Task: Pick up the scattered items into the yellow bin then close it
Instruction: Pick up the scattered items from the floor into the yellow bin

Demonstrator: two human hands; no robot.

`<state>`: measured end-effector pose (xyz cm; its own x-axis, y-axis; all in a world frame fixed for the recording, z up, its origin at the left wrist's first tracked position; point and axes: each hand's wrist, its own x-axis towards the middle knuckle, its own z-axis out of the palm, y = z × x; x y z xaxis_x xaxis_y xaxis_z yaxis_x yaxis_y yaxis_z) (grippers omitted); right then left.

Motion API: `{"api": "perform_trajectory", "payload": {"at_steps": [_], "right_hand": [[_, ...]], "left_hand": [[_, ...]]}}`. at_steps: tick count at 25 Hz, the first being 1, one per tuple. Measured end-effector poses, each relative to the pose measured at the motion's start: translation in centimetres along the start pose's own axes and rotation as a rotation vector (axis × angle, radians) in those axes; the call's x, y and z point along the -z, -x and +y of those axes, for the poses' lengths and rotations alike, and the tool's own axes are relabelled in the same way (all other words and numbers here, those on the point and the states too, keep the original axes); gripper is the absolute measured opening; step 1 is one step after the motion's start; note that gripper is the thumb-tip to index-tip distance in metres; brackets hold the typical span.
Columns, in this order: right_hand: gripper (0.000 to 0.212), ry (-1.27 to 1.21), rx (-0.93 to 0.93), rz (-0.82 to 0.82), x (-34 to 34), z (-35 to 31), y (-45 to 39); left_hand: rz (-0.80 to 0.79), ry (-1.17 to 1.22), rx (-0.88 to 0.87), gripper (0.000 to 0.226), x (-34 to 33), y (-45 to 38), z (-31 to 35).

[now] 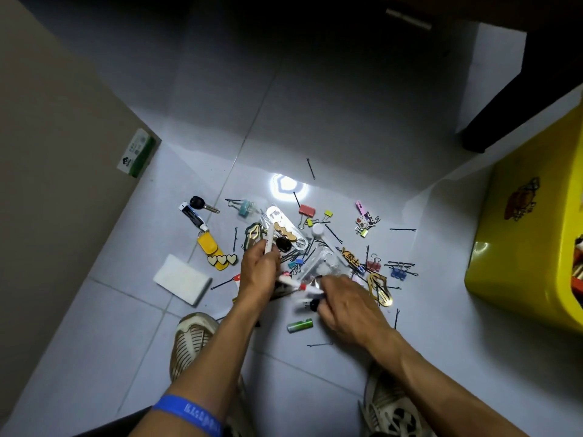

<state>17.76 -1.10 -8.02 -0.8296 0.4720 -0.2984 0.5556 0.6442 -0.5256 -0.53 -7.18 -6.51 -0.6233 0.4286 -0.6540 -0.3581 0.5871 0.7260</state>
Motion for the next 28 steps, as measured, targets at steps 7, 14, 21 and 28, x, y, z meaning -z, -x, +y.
{"api": "perform_trajectory", "payload": {"at_steps": [7,14,21,28], "right_hand": [[0.013,-0.471,-0.453,0.093,0.7,1.3,2.1],[0.012,-0.692,-0.38,0.248,0.6,0.9,2.0],[0.031,0.289,0.14,-0.064,-0.8,-1.4,-2.3],[0.021,0.171,0.063,-0.095,-1.7,-1.5,-1.9]], "left_hand": [[-0.444,-0.811,-0.23,0.023,1.5,4.2,-4.0],[-0.42,-1.081,-0.402,0.009,0.1,5.9,-7.6],[0.072,-0.43,0.028,0.019,2.5,4.1,-5.0],[0.187,-0.836,-0.18,0.04,4.7,2.0,-3.6]]}}
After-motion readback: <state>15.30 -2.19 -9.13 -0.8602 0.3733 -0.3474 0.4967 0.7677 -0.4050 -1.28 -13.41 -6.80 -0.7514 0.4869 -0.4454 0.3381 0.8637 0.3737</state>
